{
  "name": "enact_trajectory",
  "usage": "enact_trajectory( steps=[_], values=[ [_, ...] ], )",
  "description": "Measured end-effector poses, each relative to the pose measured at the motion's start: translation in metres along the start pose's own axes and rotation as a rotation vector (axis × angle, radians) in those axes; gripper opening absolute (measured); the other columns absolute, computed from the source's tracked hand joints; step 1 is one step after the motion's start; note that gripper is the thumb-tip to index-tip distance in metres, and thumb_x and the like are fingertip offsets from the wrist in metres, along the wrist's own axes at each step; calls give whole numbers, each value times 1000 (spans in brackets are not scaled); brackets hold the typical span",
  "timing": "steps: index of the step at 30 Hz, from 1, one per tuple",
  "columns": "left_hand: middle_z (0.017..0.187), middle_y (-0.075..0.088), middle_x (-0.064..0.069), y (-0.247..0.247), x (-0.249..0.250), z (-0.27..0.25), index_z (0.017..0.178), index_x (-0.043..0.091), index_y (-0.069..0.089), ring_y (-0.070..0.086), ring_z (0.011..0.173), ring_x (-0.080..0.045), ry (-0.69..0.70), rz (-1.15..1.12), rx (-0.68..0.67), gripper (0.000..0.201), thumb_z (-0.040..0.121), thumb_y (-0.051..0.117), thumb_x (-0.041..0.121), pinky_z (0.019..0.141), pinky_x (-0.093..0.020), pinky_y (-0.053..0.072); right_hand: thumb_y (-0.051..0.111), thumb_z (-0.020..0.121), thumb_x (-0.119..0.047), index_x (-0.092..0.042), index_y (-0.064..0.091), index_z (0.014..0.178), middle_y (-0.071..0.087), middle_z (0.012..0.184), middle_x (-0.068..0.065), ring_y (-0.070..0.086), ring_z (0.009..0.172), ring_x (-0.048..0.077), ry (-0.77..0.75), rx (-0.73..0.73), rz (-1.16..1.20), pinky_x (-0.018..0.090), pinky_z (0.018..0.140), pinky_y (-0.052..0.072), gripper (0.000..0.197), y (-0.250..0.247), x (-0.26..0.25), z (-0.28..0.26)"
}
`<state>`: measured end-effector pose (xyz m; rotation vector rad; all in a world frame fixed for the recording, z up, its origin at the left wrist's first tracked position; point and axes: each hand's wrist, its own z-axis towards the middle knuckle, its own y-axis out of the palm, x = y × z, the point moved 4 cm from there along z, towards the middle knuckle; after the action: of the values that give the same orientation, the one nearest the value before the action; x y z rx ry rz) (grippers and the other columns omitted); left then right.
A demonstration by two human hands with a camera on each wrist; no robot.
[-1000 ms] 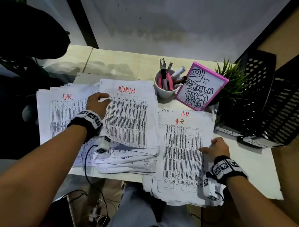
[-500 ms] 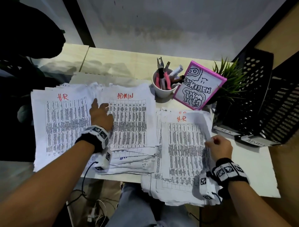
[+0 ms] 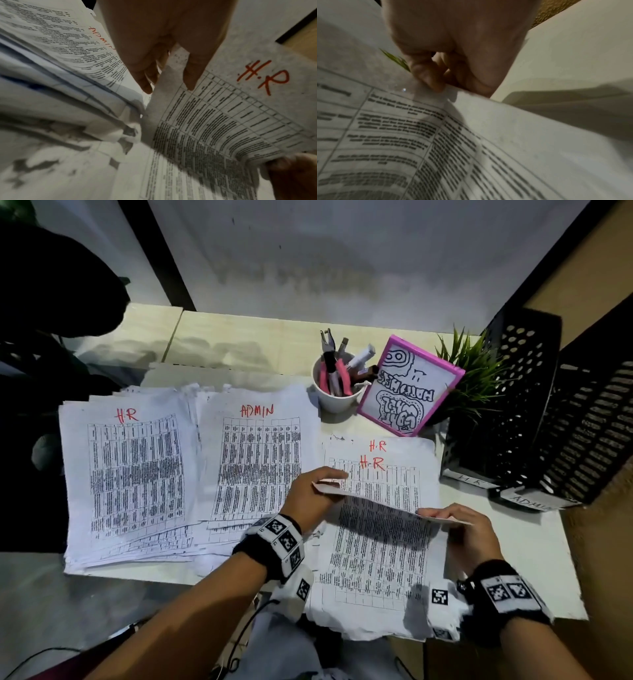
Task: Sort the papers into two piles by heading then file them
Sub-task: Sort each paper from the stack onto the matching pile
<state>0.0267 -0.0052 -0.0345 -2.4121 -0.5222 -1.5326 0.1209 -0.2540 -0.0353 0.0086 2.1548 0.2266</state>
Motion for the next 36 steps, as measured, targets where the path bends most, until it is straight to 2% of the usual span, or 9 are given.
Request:
enact_trajectory(
  steps=[5, 8, 11, 16, 23, 27, 29, 33, 36],
  values=[
    [87, 73, -8, -5, -5, 1, 79, 6, 74, 68, 88, -17, 5, 198, 32, 24, 76, 59, -12, 76, -26, 53, 69, 54, -11, -8, 69, 59, 64, 85, 28, 62, 82, 36, -88, 243, -199, 51, 91, 50, 6, -22, 5, 46],
    [88, 73, -13, -8, -13, -3, 72, 8, 75, 67, 92, -28, -2, 80, 8, 27, 71, 64, -17, 87, -40, 54, 84, 66, -22, -9, 67, 83, 67, 88, 13, 63, 84, 27, -44, 289, -684, 36, 81, 51, 27, -22, 5, 65],
    [88, 73, -4, -10, -11, -6, 75, 10, 75, 68, 86, -13, 86, 219, -61, 30, 70, 65, -18, 80, -22, 53, 87, 63, -23, -6, 58, 80, 60, 77, 9, 56, 71, 21, 3, 256, -848, 28, 65, 43, 37, -17, 8, 74],
    [85, 73, 3, -6, -8, -6, 77, 14, 76, 67, 84, -7, 113, 294, -77, 43, 69, 55, -22, 74, -11, 49, 83, 67, -11, -7, 50, 52, 51, 56, 8, 46, 52, 18, -47, 257, -984, 23, 49, 33, 37, -22, 8, 80],
    [83, 67, -5, -8, -8, -5, 80, 9, 75, 64, 80, -14, 93, 258, -20, 22, 72, 68, -11, 71, -19, 51, 75, 74, -7, 13, 59, 59, 52, 55, 14, 46, 57, 24, -235, 247, -1063, 26, 58, 33, 30, -23, 7, 68],
    [76, 67, -11, -5, -5, -8, 82, 2, 67, 65, 71, -23, -10, 57, -33, 17, 73, 67, -13, 59, -26, 53, 72, 79, -1, 5, 74, 85, 71, 80, 18, 64, 80, 31, -348, 246, -1006, 30, 77, 47, 9, -29, 3, 56],
    [72, 66, -8, -5, -3, -7, 78, 3, 66, 65, 68, -18, -11, 36, -33, 20, 73, 66, -16, 57, -22, 52, 68, 80, 4, 0, 74, 95, 71, 83, 13, 66, 82, 30, -384, 252, -916, 33, 81, 53, 17, -33, 1, 50],
    [80, 62, -3, -2, -3, -6, 86, -12, 67, 63, 71, -4, 55, 90, -13, 13, 73, 68, -14, 60, -8, 47, 59, 87, 3, -3, 67, 111, 66, 89, 9, 61, 84, 22, -408, 275, -793, 15, 69, 47, 26, -35, -14, 35],
    [93, 61, 6, 1, -6, 0, 96, -13, 65, 62, 75, 9, 33, 78, -37, 21, 74, 69, -13, 64, -5, 45, 60, 89, -2, -2, 67, 103, 69, 88, 8, 61, 76, 10, -534, 258, -824, 3, 69, 44, 16, -37, -21, 27]
  ],
)
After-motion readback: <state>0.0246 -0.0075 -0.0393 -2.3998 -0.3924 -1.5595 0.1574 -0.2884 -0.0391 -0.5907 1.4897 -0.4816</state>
